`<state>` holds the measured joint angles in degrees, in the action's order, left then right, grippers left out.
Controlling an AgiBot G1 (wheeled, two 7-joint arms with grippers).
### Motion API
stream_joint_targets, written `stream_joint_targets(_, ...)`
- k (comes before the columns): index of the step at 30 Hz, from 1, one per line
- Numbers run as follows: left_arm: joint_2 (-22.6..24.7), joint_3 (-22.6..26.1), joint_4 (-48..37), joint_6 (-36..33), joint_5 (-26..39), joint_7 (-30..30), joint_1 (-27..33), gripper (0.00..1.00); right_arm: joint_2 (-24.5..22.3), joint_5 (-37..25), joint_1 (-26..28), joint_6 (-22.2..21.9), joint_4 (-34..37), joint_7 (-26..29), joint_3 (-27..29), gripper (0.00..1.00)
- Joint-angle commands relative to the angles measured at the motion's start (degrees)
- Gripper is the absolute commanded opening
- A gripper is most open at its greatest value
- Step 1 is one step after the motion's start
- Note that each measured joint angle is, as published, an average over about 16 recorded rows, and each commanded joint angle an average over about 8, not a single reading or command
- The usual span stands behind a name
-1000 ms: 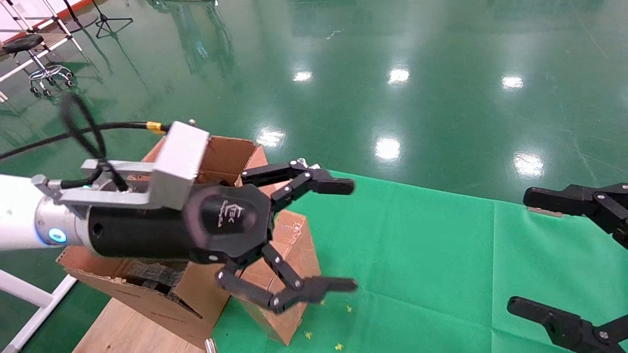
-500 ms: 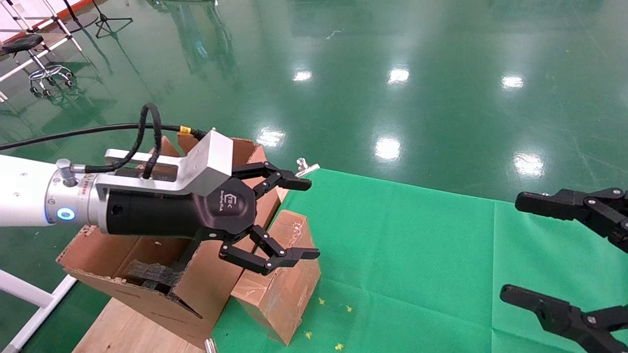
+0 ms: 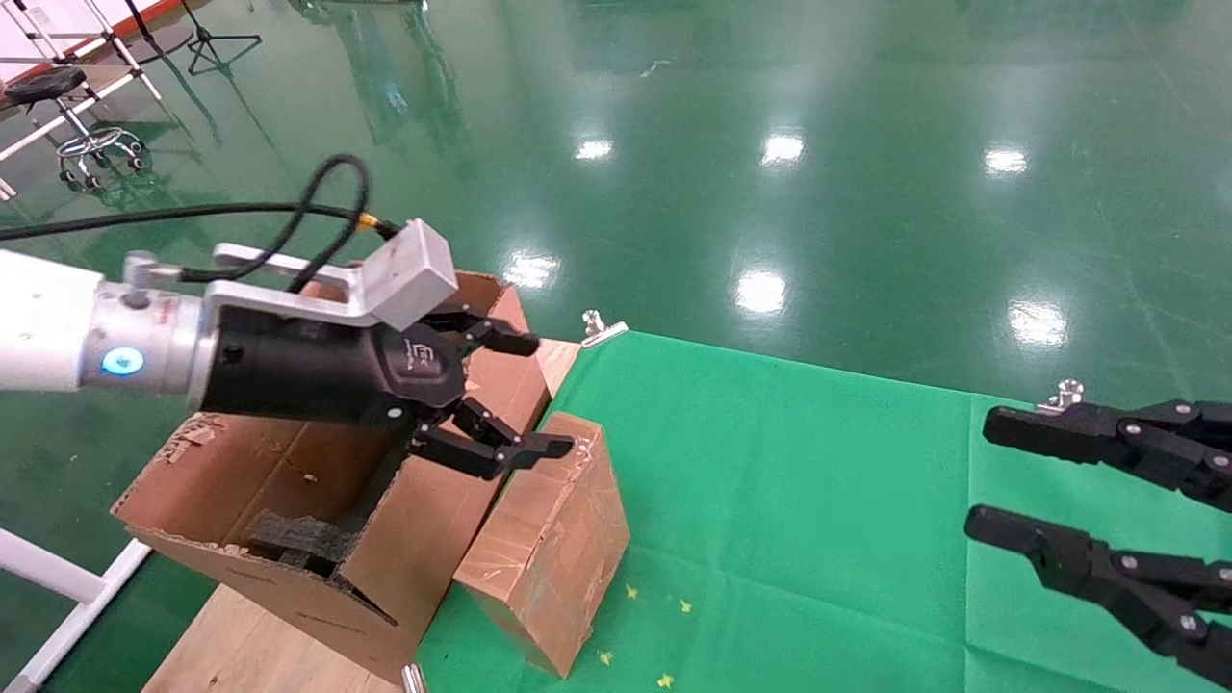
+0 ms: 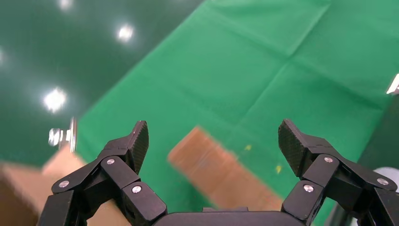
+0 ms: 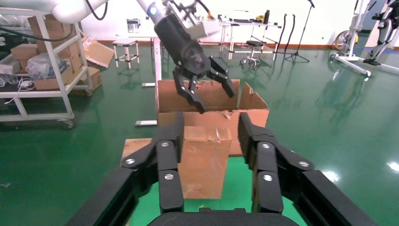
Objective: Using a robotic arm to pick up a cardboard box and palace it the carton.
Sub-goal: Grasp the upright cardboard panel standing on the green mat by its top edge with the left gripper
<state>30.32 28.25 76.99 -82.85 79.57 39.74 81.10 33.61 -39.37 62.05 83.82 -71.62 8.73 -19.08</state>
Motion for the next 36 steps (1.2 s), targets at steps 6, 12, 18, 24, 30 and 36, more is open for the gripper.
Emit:
stream_joint_targets(6, 5.0, 5.2, 0.4, -2.9, 10.0, 15.3, 6.8, 1.0, 0.0, 0.0, 0.0, 0.0, 0.0, 0.0, 0.0, 0.0)
stream_joint_targets(12, 7.9, 8.1, 0.5, -4.6, 12.2, 22.9, 8.2, 1.0, 0.0, 0.0, 0.0, 0.0, 0.0, 0.0, 0.0, 0.0)
stream_joint_targets(18, 8.9, 11.4, 0.7, -5.4, 14.7, 27.4, 8.9, 1.0, 0.0, 0.0, 0.0, 0.0, 0.0, 0.0, 0.0, 0.0)
stream_joint_targets(24, 9.0, 14.1, 0.8, -5.2, 15.3, 29.5, 8.8, 1.0, 0.0, 0.0, 0.0, 0.0, 0.0, 0.0, 0.0, 0.0)
stream_joint_targets(30, 8.7, 16.1, 0.9, -4.9, 15.4, 29.2, 8.4, 1.0, 0.0, 0.0, 0.0, 0.0, 0.0, 0.0, 0.0, 0.0)
stream_joint_targets(36, 9.4, 18.2, 0.9, -5.8, 16.8, 27.6, 9.0, 0.65, 0.0, 0.0, 0.0, 0.0, 0.0, 0.0, 0.0, 0.68)
